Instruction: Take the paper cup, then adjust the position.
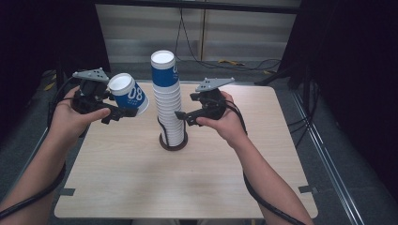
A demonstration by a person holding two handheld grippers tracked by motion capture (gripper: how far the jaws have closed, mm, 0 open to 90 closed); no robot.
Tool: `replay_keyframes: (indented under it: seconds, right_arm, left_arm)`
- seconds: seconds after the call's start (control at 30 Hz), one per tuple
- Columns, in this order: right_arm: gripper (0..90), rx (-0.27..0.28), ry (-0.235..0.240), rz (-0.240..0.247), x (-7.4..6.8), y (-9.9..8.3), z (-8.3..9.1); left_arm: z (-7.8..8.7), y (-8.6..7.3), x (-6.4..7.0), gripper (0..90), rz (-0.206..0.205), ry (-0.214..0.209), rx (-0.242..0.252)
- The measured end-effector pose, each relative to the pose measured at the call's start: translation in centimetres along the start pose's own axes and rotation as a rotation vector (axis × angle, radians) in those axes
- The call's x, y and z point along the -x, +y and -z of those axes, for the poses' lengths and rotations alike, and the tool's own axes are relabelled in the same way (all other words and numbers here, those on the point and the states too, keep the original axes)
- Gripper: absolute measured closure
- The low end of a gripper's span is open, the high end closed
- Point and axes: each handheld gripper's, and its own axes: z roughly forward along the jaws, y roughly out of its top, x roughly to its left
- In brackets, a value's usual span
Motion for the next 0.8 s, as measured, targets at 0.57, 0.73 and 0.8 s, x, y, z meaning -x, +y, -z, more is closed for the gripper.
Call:
replay_keyframes:
  seconds: [0.57,0.73,0.8]
  right_arm:
    - [14.3,-0.062,0.024,0.032,-0.4,-2.8,1.8]
    - [14.5,-0.07,0.027,0.024,-0.3,-3.6,2.0]
    - [14.5,-0.073,0.027,0.028,-0.2,-3.8,2.0]
  left_arm:
    - [-2.5,-0.4,2.5,21.8,-0.09,-0.042,-0.082]
    - [-3.0,-0.4,3.1,21.8,-0.112,-0.052,-0.103]
    - [-3.2,-0.4,3.3,21.9,-0.115,-0.056,-0.105]
